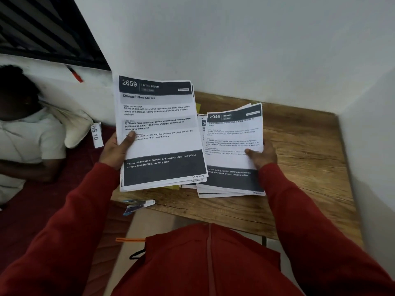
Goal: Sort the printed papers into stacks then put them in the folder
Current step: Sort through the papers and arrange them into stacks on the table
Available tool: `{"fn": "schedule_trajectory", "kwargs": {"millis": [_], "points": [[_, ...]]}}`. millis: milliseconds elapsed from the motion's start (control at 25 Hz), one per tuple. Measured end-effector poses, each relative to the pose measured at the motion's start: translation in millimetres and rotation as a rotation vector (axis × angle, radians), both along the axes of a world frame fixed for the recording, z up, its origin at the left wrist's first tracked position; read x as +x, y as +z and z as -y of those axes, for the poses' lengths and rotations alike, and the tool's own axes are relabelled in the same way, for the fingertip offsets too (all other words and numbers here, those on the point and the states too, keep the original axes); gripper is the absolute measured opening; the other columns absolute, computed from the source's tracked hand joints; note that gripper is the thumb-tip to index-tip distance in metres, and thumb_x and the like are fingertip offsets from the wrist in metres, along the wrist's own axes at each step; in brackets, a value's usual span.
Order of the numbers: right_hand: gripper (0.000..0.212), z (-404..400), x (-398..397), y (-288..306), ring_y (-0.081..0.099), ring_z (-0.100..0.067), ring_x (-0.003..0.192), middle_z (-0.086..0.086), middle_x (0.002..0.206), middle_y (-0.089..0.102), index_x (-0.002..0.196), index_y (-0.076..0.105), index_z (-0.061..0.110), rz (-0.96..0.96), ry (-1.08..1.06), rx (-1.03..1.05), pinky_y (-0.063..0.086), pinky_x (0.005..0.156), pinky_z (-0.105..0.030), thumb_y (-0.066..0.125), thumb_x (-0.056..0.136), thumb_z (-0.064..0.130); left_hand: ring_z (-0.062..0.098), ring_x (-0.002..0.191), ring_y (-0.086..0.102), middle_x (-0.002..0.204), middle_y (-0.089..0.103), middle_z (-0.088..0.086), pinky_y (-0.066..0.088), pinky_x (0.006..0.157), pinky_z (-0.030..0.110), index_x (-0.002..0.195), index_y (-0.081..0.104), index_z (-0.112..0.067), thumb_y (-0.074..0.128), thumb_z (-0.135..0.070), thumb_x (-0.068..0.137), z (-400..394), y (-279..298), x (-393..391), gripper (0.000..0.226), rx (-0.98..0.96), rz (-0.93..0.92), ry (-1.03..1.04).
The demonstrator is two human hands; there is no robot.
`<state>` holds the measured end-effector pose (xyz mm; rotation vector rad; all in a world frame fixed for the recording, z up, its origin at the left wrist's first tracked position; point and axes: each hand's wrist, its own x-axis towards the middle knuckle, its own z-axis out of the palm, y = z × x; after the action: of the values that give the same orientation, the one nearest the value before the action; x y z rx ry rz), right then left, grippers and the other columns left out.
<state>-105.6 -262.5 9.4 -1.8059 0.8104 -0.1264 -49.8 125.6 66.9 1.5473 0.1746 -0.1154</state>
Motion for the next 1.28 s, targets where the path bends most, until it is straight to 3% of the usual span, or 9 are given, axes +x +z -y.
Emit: {"fn": "schedule_trajectory", "kwargs": {"millis": [120, 240, 320, 440, 520, 600, 720, 880, 1280], "points": [[0.053, -2, 5, -11, 0.063, -0.028, 0.106, -0.009, 0.119, 0.067, 0.124, 0.056, 0.014, -0.061, 0.023, -0.085, 0.048, 0.090, -0.032, 0.079, 0.077, 0.013, 0.007, 0.086, 0.070, 0.094, 0.075, -0.009, 0.058, 0.078, 0.023, 0.118, 0.057, -0.014, 0.050, -0.013, 0.099, 3, 1, -5, 0.020, -0.023, -0.008, -0.002], [0.062, 0, 6, -6, 0.046, -0.038, 0.124, -0.012, 0.134, 0.053, 0.132, 0.049, 0.022, -0.196, 0.085, -0.400, 0.038, 0.104, -0.049, 0.077, 0.077, 0.031, 0.008, 0.087, 0.071, 0.095, 0.075, -0.009, 0.058, 0.077, 0.025, 0.114, 0.058, -0.016, 0.048, -0.012, 0.099, 11, 1, -7, 0.019, -0.062, -0.014, -0.033], [0.060, -2, 6, 5, 0.042, -0.036, 0.127, -0.011, 0.136, 0.050, 0.134, 0.048, 0.021, -0.125, 0.062, -0.460, 0.035, 0.107, -0.051, 0.073, 0.081, 0.035, 0.009, 0.087, 0.071, 0.097, 0.075, -0.007, 0.058, 0.077, 0.025, 0.113, 0.059, -0.017, 0.048, -0.012, 0.099, 19, 2, -6, 0.019, -0.085, -0.015, -0.060], [0.035, -12, 5, 30, 0.065, -0.021, 0.090, -0.002, 0.101, 0.072, 0.111, 0.067, 0.016, 0.156, 0.118, -0.074, 0.054, 0.080, -0.044, 0.063, 0.088, 0.042, 0.008, 0.087, 0.070, 0.096, 0.075, -0.008, 0.058, 0.078, 0.025, 0.113, 0.059, -0.017, 0.047, -0.012, 0.099, 33, 5, -3, 0.018, -0.089, -0.005, -0.099], [0.035, -27, 0, 54, 0.066, -0.019, 0.068, -0.005, 0.092, 0.075, 0.106, 0.068, 0.010, 0.147, 0.207, 0.282, 0.053, 0.058, -0.033, 0.058, 0.094, 0.042, 0.010, 0.090, 0.070, 0.100, 0.074, -0.007, 0.057, 0.082, 0.027, 0.115, 0.059, -0.016, 0.049, -0.014, 0.099, 43, 6, 1, 0.018, -0.104, -0.009, -0.114], [0.039, -39, -6, 70, 0.065, -0.020, 0.063, -0.009, 0.092, 0.074, 0.105, 0.069, 0.007, 0.097, 0.285, 0.436, 0.054, 0.054, -0.030, 0.059, 0.093, 0.043, 0.011, 0.093, 0.069, 0.102, 0.073, -0.006, 0.057, 0.083, 0.027, 0.118, 0.058, -0.016, 0.050, -0.014, 0.099, 52, 6, 2, 0.021, -0.105, -0.007, -0.136], [0.026, -50, -12, 73, 0.061, -0.020, 0.058, -0.008, 0.084, 0.070, 0.095, 0.072, 0.008, 0.120, 0.316, 0.494, 0.051, 0.055, -0.029, 0.064, 0.092, 0.032, 0.007, 0.090, 0.070, 0.098, 0.074, -0.010, 0.055, 0.076, 0.021, 0.121, 0.056, -0.012, 0.050, -0.014, 0.099, 65, 7, 2, 0.023, -0.095, -0.021, -0.174], [0.015, -50, -17, 74, 0.059, -0.015, 0.052, -0.005, 0.071, 0.070, 0.088, 0.070, 0.005, 0.205, 0.247, 0.555, 0.049, 0.052, -0.026, 0.060, 0.094, 0.014, 0.012, 0.093, 0.069, 0.103, 0.073, -0.007, 0.057, 0.082, 0.027, 0.117, 0.060, -0.018, 0.051, -0.016, 0.099, 70, 5, 1, 0.020, -0.112, -0.051, -0.211], [0.017, -48, -26, 73, 0.057, -0.008, 0.050, -0.001, 0.069, 0.070, 0.098, 0.068, 0.000, 0.330, 0.219, 0.621, 0.043, 0.044, -0.018, 0.061, 0.094, 0.015, 0.010, 0.095, 0.069, 0.104, 0.073, -0.008, 0.055, 0.078, 0.023, 0.124, 0.056, -0.014, 0.049, -0.018, 0.099, 76, 16, -5, 0.026, -0.134, -0.047, -0.216]]}}
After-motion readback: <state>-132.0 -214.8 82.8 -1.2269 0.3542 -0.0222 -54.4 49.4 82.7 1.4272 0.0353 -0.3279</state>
